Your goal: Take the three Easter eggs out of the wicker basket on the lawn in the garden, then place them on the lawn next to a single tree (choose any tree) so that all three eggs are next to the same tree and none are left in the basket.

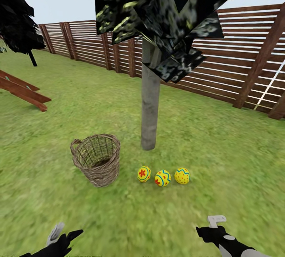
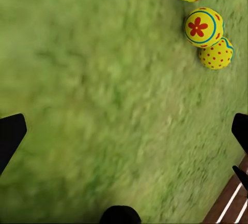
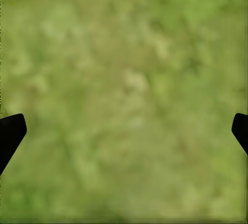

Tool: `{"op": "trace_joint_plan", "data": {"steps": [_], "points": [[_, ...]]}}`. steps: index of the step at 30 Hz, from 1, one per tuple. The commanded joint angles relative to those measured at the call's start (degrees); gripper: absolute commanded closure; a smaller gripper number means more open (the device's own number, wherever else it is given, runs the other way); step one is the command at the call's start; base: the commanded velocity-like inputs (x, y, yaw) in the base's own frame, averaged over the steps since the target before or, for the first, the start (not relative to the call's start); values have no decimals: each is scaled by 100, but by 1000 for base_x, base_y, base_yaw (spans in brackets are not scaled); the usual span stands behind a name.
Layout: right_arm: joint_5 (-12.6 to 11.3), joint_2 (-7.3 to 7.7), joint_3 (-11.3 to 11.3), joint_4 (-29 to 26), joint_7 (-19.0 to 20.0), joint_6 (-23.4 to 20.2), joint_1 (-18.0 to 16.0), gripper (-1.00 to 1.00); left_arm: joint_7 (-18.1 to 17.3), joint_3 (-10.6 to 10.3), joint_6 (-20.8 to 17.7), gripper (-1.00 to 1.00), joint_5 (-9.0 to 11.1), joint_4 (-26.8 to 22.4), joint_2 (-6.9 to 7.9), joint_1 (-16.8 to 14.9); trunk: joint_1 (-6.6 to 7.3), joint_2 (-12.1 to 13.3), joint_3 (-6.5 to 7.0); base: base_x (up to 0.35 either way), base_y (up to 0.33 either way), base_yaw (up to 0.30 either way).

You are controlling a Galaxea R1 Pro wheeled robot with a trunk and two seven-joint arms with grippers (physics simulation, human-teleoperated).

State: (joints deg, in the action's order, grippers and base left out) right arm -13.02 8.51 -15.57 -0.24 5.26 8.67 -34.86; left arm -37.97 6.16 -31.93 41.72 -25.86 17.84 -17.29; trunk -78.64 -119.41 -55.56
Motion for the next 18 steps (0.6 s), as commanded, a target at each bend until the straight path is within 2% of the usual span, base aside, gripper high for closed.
{"op": "trace_joint_plan", "data": {"steps": [1, 8, 16, 18], "points": [[-62, 1, -41, 18, 24, 20, -3, -100, 19, 14, -41, -100, 20, 5, -1, -3, 24, 40, 4, 0, 0, 65], [-61, 1, -43, 67, 18, 25, 88, -100, 69, 9, -5, -100, 20, 40, 0, -3, 177, 320, 65, 0, 0, 66], [-43, 37, -43, 76, 11, 56, 254, -100, 71, 8, 351, -100, 18, 566, 1, -3, 353, 641, 169, 0, 0, 33], [-23, 36, -47, 77, 4, 41, 309, -100, 71, 8, 383, -100, -47, 633, 1, -3, 397, 721, 205, 0, 0, 2]]}}
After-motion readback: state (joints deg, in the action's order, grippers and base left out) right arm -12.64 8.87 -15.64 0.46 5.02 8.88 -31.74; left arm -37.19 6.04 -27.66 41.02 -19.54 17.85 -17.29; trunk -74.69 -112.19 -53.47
